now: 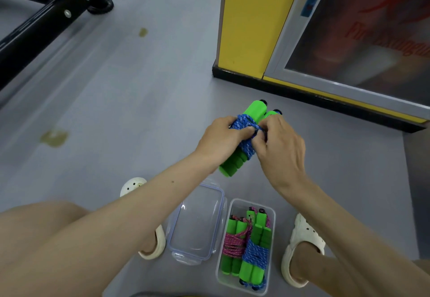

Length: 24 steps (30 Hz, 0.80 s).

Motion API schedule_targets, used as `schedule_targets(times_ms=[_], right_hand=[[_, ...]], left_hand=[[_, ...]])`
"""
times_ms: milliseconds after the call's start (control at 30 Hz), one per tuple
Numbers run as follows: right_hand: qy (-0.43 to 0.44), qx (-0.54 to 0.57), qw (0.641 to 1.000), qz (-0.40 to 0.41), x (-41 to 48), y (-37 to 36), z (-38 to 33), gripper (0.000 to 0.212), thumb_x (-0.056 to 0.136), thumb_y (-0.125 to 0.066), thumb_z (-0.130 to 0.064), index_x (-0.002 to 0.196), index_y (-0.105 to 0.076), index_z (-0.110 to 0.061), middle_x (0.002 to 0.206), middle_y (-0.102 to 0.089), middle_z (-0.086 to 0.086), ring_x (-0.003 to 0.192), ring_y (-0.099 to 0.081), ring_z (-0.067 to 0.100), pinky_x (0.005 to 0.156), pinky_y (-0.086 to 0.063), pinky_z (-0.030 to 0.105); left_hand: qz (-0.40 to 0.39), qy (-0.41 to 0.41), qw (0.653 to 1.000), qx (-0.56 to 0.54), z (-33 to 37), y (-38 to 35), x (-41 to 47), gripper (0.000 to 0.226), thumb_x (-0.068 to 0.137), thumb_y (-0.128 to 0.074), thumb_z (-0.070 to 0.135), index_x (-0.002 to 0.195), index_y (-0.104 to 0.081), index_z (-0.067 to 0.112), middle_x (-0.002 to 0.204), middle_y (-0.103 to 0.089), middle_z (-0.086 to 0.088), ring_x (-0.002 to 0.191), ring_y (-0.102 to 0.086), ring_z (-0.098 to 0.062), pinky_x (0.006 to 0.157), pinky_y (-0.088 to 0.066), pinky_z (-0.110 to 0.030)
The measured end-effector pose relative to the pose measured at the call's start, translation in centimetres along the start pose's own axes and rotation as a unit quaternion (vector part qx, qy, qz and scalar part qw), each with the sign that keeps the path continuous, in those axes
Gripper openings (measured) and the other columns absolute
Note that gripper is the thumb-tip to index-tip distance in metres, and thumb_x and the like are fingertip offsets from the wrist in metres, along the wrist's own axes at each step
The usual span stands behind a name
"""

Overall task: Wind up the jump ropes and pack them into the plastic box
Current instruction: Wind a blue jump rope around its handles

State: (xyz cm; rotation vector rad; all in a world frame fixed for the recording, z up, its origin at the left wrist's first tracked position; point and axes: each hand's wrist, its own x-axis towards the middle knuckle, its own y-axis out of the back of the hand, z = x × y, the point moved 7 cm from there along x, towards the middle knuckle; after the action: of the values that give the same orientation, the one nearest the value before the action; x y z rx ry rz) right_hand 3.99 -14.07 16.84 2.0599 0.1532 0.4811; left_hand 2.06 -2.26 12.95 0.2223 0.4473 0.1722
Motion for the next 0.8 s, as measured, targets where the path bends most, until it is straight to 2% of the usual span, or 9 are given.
schedule_targets(times_ms=[133, 200, 300, 367, 433, 500, 633, 733, 800], right_hand=[[-0.066, 0.138, 0.978, -0.141, 0.7, -2.0, 1.2, 0.008, 0.092, -0.049, -0.013, 0.087, -0.055, -0.014, 0.09, -0.049, 0.001, 0.078, -0.048, 0.016, 0.07, -0.041, 0.03], [-0.109, 0.204, 0.954, -0.19, 1.0, -2.9, 1.4, 0.012, 0.092, -0.051, -0.012, 0.084, -0.057, -0.017, 0.09, -0.045, 0.0, 0.083, -0.05, 0.017, 0.077, -0.045, 0.033], [-0.137, 0.235, 0.935, -0.227, 0.6, -3.7, 1.6, 0.011, 0.09, -0.059, -0.021, 0.08, -0.059, -0.016, 0.087, -0.043, -0.002, 0.079, -0.049, 0.015, 0.074, -0.044, 0.028], [-0.125, 0.235, 0.938, -0.221, 0.4, -3.6, 1.6, 0.017, 0.087, -0.064, -0.03, 0.08, -0.06, -0.015, 0.087, -0.043, -0.001, 0.074, -0.044, 0.011, 0.066, -0.039, 0.02], [-0.113, 0.24, 0.942, -0.204, 0.5, -3.3, 1.8, 0.019, 0.085, -0.066, -0.032, 0.079, -0.06, -0.016, 0.087, -0.044, 0.002, 0.073, -0.043, 0.01, 0.065, -0.037, 0.019], [-0.104, 0.235, 0.948, -0.188, 0.7, -3.0, 2.1, 0.018, 0.085, -0.067, -0.029, 0.078, -0.06, -0.014, 0.087, -0.046, 0.002, 0.072, -0.043, 0.01, 0.066, -0.038, 0.019], [-0.087, 0.221, 0.957, -0.166, 0.8, -2.8, 2.0, 0.014, 0.089, -0.063, -0.02, 0.079, -0.061, -0.01, 0.082, -0.045, -0.002, 0.069, -0.045, 0.008, 0.062, -0.037, 0.012], [-0.033, 0.148, 0.978, -0.143, 0.7, -2.5, 1.3, 0.012, 0.092, -0.058, -0.018, 0.084, -0.058, -0.009, 0.084, -0.045, -0.002, 0.07, -0.045, 0.01, 0.061, -0.035, 0.016], [-0.002, 0.087, 0.989, -0.123, 0.6, -2.3, 0.7, 0.01, 0.094, -0.054, -0.017, 0.09, -0.056, -0.009, 0.089, -0.043, 0.0, 0.074, -0.043, 0.013, 0.06, -0.029, 0.021]], left_hand=[[-0.03, 0.045, 0.997, -0.06, -0.9, 0.4, 0.3, 0.008, 0.084, -0.07, 0.019, 0.086, -0.067, 0.012, 0.081, -0.07, -0.008, 0.075, -0.067, -0.024, 0.081, -0.056, -0.042], [-0.039, 0.062, 0.995, -0.065, -1.2, 0.6, 0.3, 0.006, 0.086, -0.068, 0.013, 0.09, -0.068, 0.009, 0.086, -0.071, -0.011, 0.078, -0.068, -0.025, 0.08, -0.056, -0.038], [-0.049, 0.069, 0.995, -0.057, -1.5, 0.8, 0.2, 0.01, 0.084, -0.067, 0.01, 0.093, -0.068, 0.006, 0.085, -0.071, -0.011, 0.073, -0.067, -0.022, 0.073, -0.057, -0.032], [-0.056, 0.071, 0.994, -0.056, -1.5, 0.8, 0.2, 0.013, 0.084, -0.067, 0.009, 0.095, -0.069, 0.004, 0.083, -0.07, -0.01, 0.071, -0.067, -0.019, 0.069, -0.056, -0.029], [-0.068, 0.072, 0.992, -0.078, -1.4, 0.7, 0.2, 0.013, 0.087, -0.065, 0.01, 0.098, -0.069, 0.004, 0.086, -0.071, -0.011, 0.07, -0.068, -0.018, 0.063, -0.056, -0.025], [-0.077, 0.075, 0.989, -0.103, -1.1, 0.8, 0.1, 0.009, 0.09, -0.063, 0.011, 0.095, -0.069, 0.007, 0.087, -0.072, -0.011, 0.068, -0.068, -0.016, 0.059, -0.057, -0.021], [-0.081, 0.07, 0.989, -0.105, -1.1, 0.7, 0.1, 0.008, 0.091, -0.061, 0.011, 0.093, -0.068, 0.01, 0.088, -0.072, -0.01, 0.068, -0.068, -0.015, 0.062, -0.057, -0.022], [-0.067, 0.064, 0.99, -0.104, -1.0, 0.7, 0.1, 0.009, 0.092, -0.059, 0.011, 0.095, -0.067, 0.011, 0.086, -0.071, -0.008, 0.067, -0.068, -0.013, 0.06, -0.057, -0.021], [-0.042, 0.054, 0.993, -0.097, -1.0, 0.7, 0.2, 0.012, 0.093, -0.058, 0.011, 0.101, -0.067, 0.009, 0.086, -0.07, -0.007, 0.07, -0.067, -0.014, 0.065, -0.057, -0.023]])
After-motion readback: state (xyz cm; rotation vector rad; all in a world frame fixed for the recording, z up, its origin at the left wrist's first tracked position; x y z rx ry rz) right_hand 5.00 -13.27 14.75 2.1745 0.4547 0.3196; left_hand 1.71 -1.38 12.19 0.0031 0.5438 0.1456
